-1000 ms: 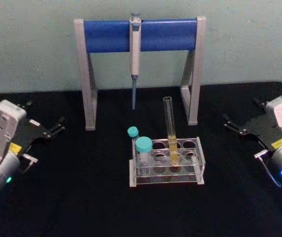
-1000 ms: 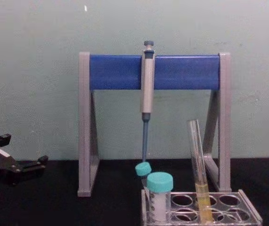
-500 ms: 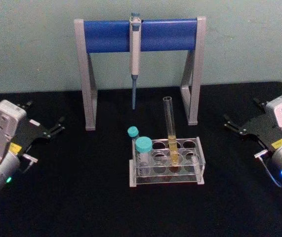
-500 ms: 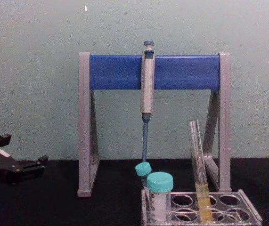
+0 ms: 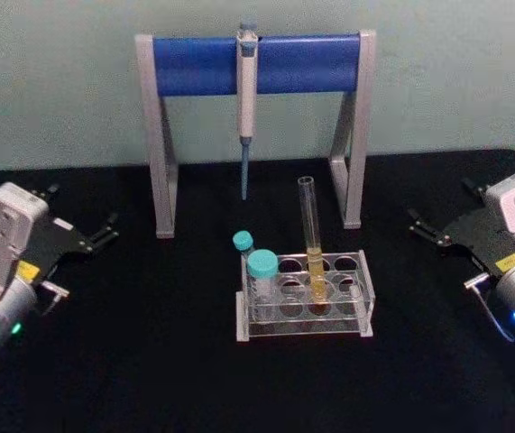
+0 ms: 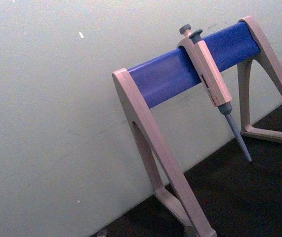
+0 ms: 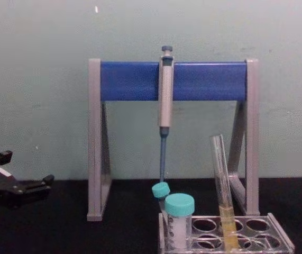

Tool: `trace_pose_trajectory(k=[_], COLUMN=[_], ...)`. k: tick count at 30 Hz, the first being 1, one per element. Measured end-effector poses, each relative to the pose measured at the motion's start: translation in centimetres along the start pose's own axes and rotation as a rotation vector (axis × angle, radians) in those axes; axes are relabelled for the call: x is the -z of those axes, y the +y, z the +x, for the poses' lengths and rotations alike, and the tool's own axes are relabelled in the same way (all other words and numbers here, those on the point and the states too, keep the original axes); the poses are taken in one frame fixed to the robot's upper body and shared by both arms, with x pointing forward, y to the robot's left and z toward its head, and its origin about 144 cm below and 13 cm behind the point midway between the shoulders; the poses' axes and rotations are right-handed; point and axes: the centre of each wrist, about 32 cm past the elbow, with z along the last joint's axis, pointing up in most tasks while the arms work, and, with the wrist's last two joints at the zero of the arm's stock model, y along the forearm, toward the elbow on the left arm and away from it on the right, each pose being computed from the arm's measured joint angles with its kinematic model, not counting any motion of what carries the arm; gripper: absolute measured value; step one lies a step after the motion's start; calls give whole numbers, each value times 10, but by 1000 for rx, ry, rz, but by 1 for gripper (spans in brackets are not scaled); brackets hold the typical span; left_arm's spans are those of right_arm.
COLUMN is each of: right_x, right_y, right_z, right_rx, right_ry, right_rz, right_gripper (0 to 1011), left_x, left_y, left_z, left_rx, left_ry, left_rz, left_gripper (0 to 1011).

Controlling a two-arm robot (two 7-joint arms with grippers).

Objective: Pick up the test tube from the test tube rack, shake it, then place it back into the test tube rack.

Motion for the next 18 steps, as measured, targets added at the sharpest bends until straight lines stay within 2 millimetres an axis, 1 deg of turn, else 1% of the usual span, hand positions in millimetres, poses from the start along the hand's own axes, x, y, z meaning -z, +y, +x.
trace_pose_trajectory(k=[11,18], right_x=[-4,-13], right_y=[1,-1], right_z=[2,4], right_rx=[-9,-62], right_ry=[-6,24], right_rz=[43,126], right_gripper=[1000,1000], left_x=[0,0], left_y=[0,0], left_z=[0,0], left_rx=[0,0], left_ry=[0,0], left_rz=[0,0], left_gripper=[1001,1001])
